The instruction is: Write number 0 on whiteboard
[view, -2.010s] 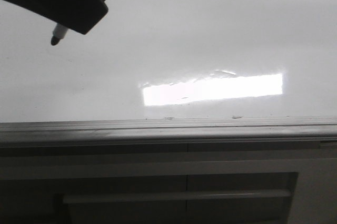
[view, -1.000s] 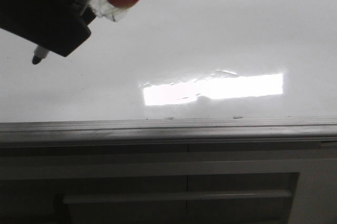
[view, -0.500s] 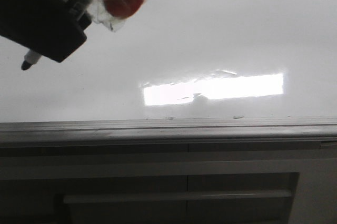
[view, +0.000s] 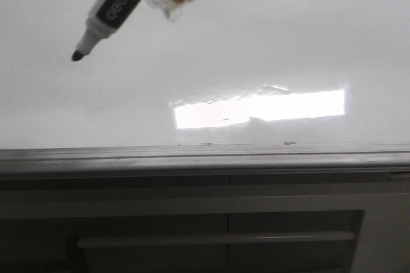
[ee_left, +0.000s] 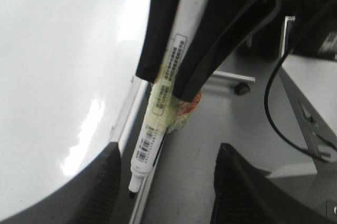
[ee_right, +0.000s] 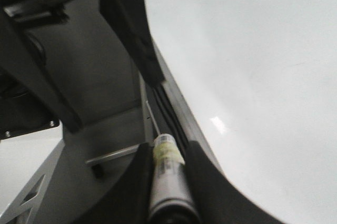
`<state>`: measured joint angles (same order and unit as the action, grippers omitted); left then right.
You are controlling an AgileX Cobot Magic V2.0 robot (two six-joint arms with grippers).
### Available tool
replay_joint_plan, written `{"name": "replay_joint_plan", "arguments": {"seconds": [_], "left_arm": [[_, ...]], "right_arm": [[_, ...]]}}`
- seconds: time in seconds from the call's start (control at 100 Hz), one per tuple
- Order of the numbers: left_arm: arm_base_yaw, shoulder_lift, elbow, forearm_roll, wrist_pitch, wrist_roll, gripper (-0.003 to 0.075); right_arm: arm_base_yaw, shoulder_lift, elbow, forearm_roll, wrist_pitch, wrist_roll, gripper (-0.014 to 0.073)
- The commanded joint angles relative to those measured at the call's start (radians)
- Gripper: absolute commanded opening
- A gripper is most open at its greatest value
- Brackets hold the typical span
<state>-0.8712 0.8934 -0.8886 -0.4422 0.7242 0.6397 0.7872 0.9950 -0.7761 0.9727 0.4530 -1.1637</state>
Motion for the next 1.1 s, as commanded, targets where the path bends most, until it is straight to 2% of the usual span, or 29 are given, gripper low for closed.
{"name": "replay_joint_plan", "arguments": {"seconds": [0.0, 0.1, 0.21, 0.44, 0.54, 0.66, 0.89, 1.09], "left_arm": [[-0.008, -0.075, -0.018, -0.035, -0.127, -0.048, 0.0362], [-0.008, -0.17, 0.044, -0.035, -0.249, -0.109, 0.0305], [-0.008, -0.294, 0.155, -0.035, -0.404, -0.207, 0.02], [-0.008, -0.519, 0.465, -0.053, -0.693, -0.242, -0.0022], [-0.008, -0.575, 0.565, -0.145, -0.791, -0.242, -0.002], [-0.008, -0.587, 0.636, -0.241, -0.86, -0.242, -0.002], [-0.008, -0.587, 0.646, -0.233, -0.874, -0.237, -0.002], [-0.008, -0.587, 0.646, -0.231, -0.872, -0.237, -0.002]], "right_arm": [[0.0, -0.064, 0.019, 0.023, -0.11, 0.001, -0.0057], [0.0, -0.121, 0.08, 0.023, -0.169, 0.001, -0.0057], [0.0, -0.201, 0.148, 0.023, -0.251, 0.001, -0.0057], [0.0, -0.288, 0.212, 0.023, -0.591, -0.002, -0.0057], [0.0, -0.265, 0.208, -0.023, -0.698, -0.002, -0.0058], [0.0, -0.212, 0.206, -0.083, -0.704, -0.002, -0.0058], [0.0, -0.13, 0.202, -0.091, -0.69, -0.002, -0.0058], [0.0, -0.085, 0.126, -0.091, -0.665, -0.002, -0.0058]]}}
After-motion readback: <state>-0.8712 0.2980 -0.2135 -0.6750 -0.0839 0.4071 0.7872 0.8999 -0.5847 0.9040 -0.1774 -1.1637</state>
